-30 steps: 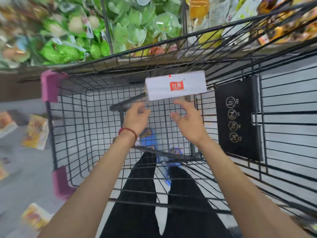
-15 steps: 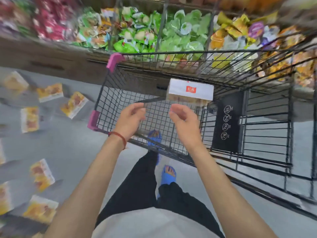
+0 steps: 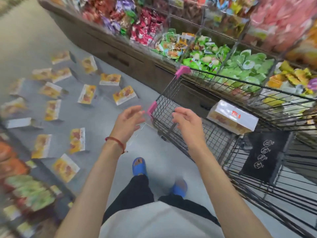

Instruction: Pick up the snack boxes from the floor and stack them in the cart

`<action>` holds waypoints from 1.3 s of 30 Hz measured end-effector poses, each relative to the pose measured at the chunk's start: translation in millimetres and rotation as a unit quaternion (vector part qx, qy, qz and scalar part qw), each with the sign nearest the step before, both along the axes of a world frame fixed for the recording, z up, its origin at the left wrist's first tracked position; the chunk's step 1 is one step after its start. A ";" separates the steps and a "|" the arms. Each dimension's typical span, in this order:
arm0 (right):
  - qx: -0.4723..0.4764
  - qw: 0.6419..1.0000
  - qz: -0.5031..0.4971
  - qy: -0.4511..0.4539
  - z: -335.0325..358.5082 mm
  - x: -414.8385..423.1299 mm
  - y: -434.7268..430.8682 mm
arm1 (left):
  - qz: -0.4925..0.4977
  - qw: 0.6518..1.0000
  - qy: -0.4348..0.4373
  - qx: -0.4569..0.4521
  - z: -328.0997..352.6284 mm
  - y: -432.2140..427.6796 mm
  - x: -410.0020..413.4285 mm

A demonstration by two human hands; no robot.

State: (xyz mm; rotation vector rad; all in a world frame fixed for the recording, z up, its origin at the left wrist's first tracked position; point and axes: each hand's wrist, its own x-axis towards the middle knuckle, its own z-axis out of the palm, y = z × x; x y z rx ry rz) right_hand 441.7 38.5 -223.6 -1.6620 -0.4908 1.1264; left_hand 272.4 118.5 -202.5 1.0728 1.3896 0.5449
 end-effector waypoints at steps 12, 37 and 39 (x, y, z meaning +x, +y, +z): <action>-0.028 0.995 0.084 0.034 -7.4 -175.1 163.3 | 0.082 0.996 0.005 -0.037 -23.3 118.4 -186.6; -0.139 0.980 0.136 0.036 -69.4 -213.1 557.2 | 0.146 0.977 0.019 -0.152 -80.0 501.7 -225.2; -0.156 0.977 0.140 0.031 -81.3 -213.5 580.8 | 0.144 0.976 0.014 -0.165 -87.1 527.6 -222.5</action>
